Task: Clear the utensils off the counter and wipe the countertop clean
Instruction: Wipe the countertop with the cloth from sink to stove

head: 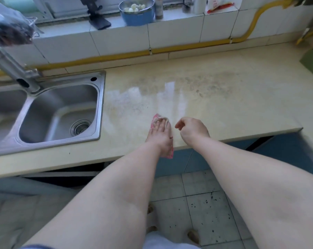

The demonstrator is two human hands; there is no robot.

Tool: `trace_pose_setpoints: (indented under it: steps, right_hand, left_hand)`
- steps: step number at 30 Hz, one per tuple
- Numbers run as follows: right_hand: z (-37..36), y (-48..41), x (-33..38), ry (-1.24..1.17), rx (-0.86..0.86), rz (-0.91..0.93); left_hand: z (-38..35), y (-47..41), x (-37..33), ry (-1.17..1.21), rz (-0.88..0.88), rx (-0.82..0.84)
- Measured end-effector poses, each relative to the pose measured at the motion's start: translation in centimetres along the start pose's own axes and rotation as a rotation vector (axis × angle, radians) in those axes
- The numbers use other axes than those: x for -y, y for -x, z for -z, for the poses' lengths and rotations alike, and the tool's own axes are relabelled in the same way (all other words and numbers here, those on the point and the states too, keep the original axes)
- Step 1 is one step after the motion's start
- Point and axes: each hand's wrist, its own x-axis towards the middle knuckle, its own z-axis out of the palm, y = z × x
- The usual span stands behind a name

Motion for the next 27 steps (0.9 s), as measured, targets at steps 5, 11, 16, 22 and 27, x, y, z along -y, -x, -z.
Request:
trace_pose_setpoints:
  steps: [5, 11, 16, 22, 27]
  right_hand:
    - [-2.5, 0.7, 4.7, 0.053, 0.023, 0.060]
    - [-8.5, 0.9, 15.8, 0.039, 0.068, 0.140]
    - [-16.2, 2.3, 26.2, 0.021, 0.163, 0.210]
    - [-22.7, 3.5, 33.1, 0.110, 0.222, 0.315]
    - [-26.5, 4.2, 38.0, 0.115, 0.254, 0.379]
  left_hand:
    - [0.0, 3.4, 4.9, -0.052, -0.030, -0.011]
    - [0.1, 8.2, 15.1, -0.064, -0.003, -0.014]
    - [1.1, 12.5, 22.7, -0.112, -0.047, 0.036]
    - [0.6, 16.0, 31.1, -0.031, -0.002, -0.027]
    - [0.3, 18.7, 37.8, 0.086, 0.068, -0.103]
